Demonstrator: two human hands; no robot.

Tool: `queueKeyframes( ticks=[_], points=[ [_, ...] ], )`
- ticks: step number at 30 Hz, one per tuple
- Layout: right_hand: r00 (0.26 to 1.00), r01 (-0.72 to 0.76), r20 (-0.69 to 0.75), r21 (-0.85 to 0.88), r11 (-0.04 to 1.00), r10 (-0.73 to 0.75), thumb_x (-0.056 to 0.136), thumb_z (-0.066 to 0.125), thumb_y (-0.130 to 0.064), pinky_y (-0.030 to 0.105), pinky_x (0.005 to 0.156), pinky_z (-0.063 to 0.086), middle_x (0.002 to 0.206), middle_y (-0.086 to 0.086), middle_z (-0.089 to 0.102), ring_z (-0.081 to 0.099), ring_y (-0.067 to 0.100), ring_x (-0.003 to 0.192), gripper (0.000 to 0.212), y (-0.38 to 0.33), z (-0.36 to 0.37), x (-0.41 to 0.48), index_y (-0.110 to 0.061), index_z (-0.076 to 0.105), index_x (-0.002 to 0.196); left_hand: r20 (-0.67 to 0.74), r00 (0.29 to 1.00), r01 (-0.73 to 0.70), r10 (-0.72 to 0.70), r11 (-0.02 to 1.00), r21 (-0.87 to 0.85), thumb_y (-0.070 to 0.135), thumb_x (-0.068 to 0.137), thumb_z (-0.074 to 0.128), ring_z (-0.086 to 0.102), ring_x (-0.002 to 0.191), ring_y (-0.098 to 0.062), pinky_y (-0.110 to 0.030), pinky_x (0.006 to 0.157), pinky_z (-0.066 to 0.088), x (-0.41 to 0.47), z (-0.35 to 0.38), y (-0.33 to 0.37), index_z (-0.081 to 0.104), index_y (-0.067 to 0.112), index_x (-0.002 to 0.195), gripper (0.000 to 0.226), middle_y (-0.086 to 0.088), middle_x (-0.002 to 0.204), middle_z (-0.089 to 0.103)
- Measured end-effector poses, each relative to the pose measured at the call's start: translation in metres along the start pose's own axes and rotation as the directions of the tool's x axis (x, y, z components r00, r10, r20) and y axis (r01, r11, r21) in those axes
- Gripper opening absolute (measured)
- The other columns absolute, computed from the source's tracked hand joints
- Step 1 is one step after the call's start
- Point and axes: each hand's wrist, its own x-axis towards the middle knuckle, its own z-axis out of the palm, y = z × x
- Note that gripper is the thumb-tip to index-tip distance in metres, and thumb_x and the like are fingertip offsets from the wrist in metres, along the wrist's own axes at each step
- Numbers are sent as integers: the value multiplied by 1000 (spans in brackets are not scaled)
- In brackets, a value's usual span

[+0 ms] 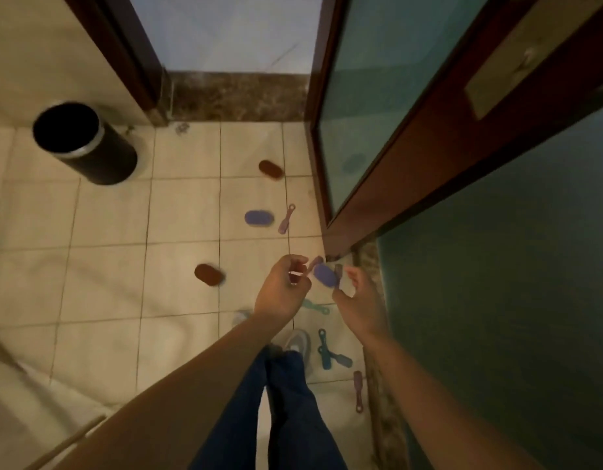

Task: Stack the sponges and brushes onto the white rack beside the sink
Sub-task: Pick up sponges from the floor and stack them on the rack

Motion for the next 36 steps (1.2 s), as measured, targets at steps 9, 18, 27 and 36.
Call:
queueKeyframes(
  ticks=[9,18,27,36],
  points=[
    [996,-84,12,-106,991,86,86,65,-15,23,93,38,140,0,51,48,17,126,56,118,90,139,-22,46,138,109,984,137,-139,990,26,7,89,56,59,94,-18,-37,76,51,132,58,-138,51,18,125,38,1,113,56],
    [991,-103,61,-240,965,121,84,66,-13,43,99,47,139,8,50,51,26,123,62,249,167,259,-16,42,141,145,962,220,-232,971,99,11,87,56,58,85,-9,-22,64,43,248,142,-295,49,23,122,38,7,112,55],
    [986,-101,88,-364,926,142,78,72,-23,43,103,43,141,8,46,45,30,128,74,351,234,372,-18,38,143,238,946,181,-220,968,172,6,89,47,55,118,-20,-34,98,45,344,200,-410,44,21,137,50,-3,132,56],
    [998,-52,-7,-567,822,58,79,72,-34,42,105,39,142,11,42,42,33,130,81,387,272,407,-20,30,147,297,942,133,-157,986,99,1,89,43,46,128,-12,-21,101,35,370,215,-450,39,15,143,55,-1,135,52]
  ],
)
